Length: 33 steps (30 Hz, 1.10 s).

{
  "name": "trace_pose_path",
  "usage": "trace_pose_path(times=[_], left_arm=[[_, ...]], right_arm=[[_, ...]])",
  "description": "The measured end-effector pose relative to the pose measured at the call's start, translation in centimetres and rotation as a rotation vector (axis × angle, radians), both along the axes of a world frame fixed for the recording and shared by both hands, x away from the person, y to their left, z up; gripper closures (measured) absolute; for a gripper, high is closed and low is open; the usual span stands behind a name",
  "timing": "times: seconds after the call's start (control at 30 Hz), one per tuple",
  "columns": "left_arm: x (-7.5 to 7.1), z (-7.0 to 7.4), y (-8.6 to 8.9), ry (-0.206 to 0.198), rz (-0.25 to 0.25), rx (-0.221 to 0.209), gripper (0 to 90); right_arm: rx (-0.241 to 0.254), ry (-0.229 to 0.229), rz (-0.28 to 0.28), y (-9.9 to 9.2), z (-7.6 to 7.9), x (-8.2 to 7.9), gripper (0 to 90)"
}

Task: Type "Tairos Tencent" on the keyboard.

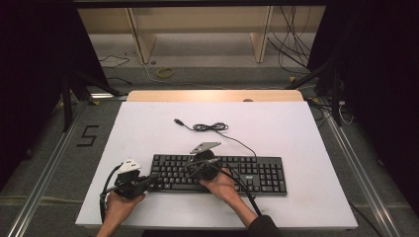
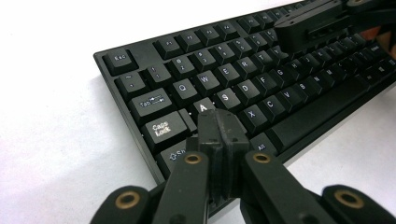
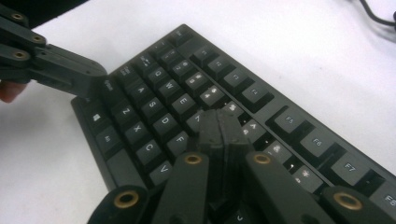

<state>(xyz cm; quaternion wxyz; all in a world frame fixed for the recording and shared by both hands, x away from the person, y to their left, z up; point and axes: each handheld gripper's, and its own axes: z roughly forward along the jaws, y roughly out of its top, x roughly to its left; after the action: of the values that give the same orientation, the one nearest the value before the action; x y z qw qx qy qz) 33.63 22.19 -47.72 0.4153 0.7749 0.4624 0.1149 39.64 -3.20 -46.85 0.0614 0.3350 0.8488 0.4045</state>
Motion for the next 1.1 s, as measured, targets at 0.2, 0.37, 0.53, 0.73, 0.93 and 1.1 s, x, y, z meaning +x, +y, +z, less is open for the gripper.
trace_pose_path(times=[0.2, 0.37, 0.53, 0.73, 0.93, 1.1], left_arm=[[0.14, -0.14, 0.05, 0.008, 0.002, 0.013, 89.0], [0.18, -0.23, -0.03, 0.012, 0.000, 0.018, 89.0], [0.22, -0.33, -0.12, 0.017, 0.002, 0.023, 89.0], [0.33, -0.44, -0.07, 0.026, 0.003, 0.033, 88.9], [0.37, -0.47, -0.08, 0.027, 0.004, 0.033, 89.0], [0.43, -0.50, -0.05, 0.028, 0.008, 0.032, 89.0]], right_arm=[[-0.014, 0.006, -0.007, 0.43, -0.37, 0.29, 90.0], [-0.019, 0.004, -0.010, 0.66, -0.56, 0.44, 90.0], [-0.025, 0.007, -0.012, 0.82, -0.73, 0.51, 90.0], [-0.027, 0.007, -0.012, 0.85, -0.79, 0.62, 90.0], [-0.028, 0.005, -0.014, 0.86, -0.79, 0.64, 90.0], [-0.030, 0.006, -0.011, 0.84, -0.80, 0.65, 90.0]])
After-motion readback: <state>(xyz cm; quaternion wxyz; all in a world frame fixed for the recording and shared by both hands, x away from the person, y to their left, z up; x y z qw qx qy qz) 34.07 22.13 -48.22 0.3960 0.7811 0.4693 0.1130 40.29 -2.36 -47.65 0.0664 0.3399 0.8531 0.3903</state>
